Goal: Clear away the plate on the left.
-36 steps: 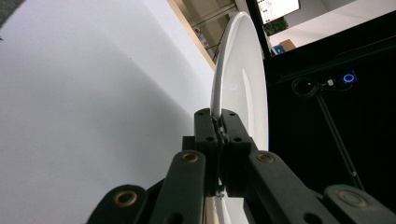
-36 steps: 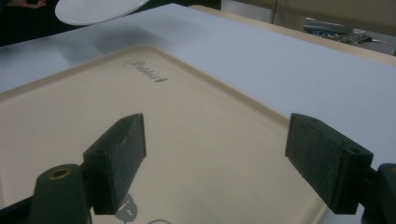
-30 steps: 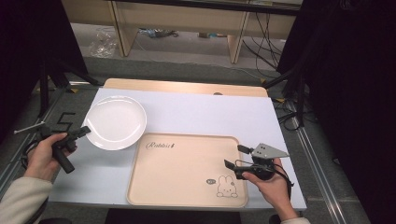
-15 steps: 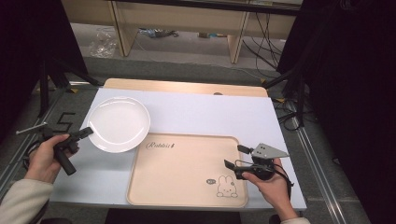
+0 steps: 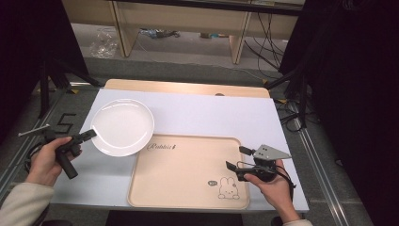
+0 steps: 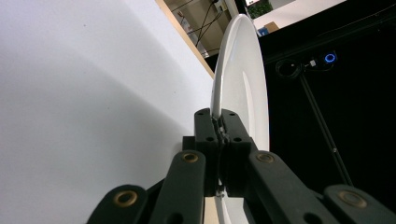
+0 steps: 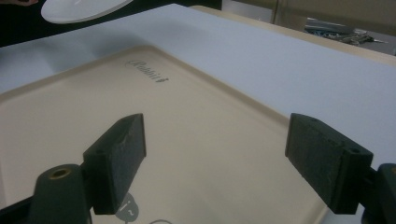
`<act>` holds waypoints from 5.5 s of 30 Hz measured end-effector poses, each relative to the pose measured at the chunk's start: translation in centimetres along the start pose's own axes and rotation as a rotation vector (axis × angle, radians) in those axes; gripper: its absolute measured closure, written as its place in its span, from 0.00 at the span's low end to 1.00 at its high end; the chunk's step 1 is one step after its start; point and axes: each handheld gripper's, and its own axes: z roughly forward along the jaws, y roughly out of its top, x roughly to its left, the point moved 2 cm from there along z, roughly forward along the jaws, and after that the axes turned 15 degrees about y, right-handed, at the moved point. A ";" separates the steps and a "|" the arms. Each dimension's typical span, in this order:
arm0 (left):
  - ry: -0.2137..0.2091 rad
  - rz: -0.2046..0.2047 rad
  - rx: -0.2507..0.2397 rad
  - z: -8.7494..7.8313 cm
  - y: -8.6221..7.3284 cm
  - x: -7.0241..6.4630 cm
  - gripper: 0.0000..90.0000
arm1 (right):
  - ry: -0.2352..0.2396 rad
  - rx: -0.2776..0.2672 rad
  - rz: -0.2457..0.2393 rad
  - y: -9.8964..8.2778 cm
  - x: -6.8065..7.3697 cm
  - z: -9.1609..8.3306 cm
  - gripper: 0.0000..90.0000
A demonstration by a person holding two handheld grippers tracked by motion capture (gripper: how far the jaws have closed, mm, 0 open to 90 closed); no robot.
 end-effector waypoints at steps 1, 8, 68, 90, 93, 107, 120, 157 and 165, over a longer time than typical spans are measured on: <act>0.001 -0.004 0.004 0.0 -0.1 -0.1 0.97 | 0.002 0.000 0.005 0.0 0.0 0.0 0.24; 0.001 0.005 0.012 0.0 -0.3 -0.1 0.97 | 0.011 -0.020 0.000 0.0 0.0 0.2 0.24; -0.029 0.032 0.094 0.7 -3.4 -2.2 0.96 | 0.024 -0.021 0.018 0.0 0.1 0.2 0.24; -0.055 0.034 0.126 1.4 -4.4 -3.1 0.96 | 0.016 -0.033 0.004 0.0 0.0 0.3 0.24; -0.054 0.038 0.130 1.5 -4.6 -3.2 0.96 | 0.040 -0.041 0.021 -0.1 0.1 0.4 0.24; -0.059 0.054 0.156 1.9 -5.2 -3.7 0.96 | 0.024 -0.022 0.018 0.0 0.1 0.2 0.24; -0.066 0.060 0.175 2.2 -5.7 -4.2 0.96 | 0.025 -0.022 0.019 0.0 0.1 0.2 0.24; -0.083 0.085 0.237 3.3 -7.7 -5.0 0.96 | 0.018 -0.027 0.002 0.0 0.0 0.1 0.24; -0.083 0.090 0.248 3.4 -7.9 -5.0 0.96 | 0.019 -0.024 0.002 0.0 0.1 0.1 0.24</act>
